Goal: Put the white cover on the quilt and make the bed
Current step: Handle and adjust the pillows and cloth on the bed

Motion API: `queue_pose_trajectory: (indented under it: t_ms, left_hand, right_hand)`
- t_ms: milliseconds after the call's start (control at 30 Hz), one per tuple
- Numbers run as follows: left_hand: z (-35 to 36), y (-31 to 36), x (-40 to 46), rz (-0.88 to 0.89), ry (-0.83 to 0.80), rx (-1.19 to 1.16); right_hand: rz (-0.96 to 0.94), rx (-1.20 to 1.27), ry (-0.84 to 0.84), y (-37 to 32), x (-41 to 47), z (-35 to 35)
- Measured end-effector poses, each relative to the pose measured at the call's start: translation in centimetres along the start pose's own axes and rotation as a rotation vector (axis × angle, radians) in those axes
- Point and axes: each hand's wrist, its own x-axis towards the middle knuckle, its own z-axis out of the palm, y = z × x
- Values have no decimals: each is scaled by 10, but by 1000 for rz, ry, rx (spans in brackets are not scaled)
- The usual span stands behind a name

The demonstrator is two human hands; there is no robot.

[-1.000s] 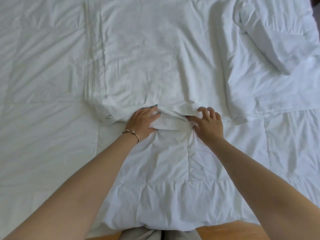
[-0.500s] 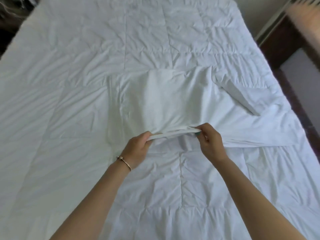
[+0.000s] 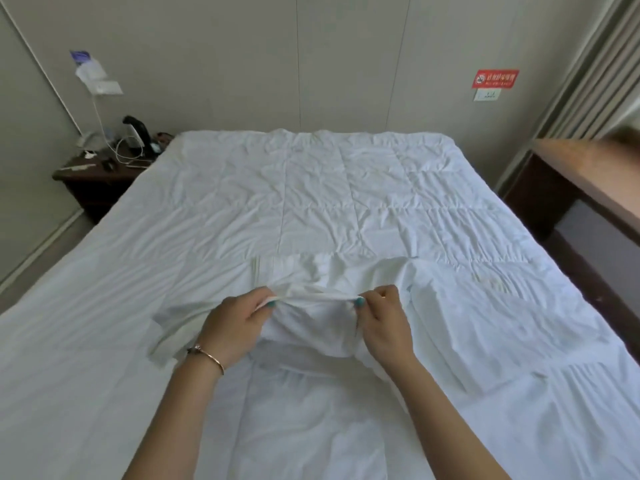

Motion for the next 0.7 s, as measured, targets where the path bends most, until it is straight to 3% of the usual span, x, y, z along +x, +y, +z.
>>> queue_pose_trajectory:
  t_ms: [100, 267, 367, 467, 567, 700]
  left_hand:
    - [17, 17, 5, 75, -125, -130]
    - [17, 56, 23, 124, -102, -265]
    - [22, 80, 25, 179, -169, -242]
    - [15, 95, 23, 248, -142, -274]
    - [-5, 100, 22, 309, -15, -374]
    - [-29, 95, 26, 308, 244, -385]
  right_hand:
    - [-35, 134, 31, 8, 14, -17]
    - [-251, 310, -255, -13, 1, -40]
    - [-455, 304, -147, -33, -5, -44]
    - [-337, 383, -183, -45, -7, -53]
    - [-247, 128, -232, -32, -8, -48]
    - [-146, -171, -95, -24, -18, -26]
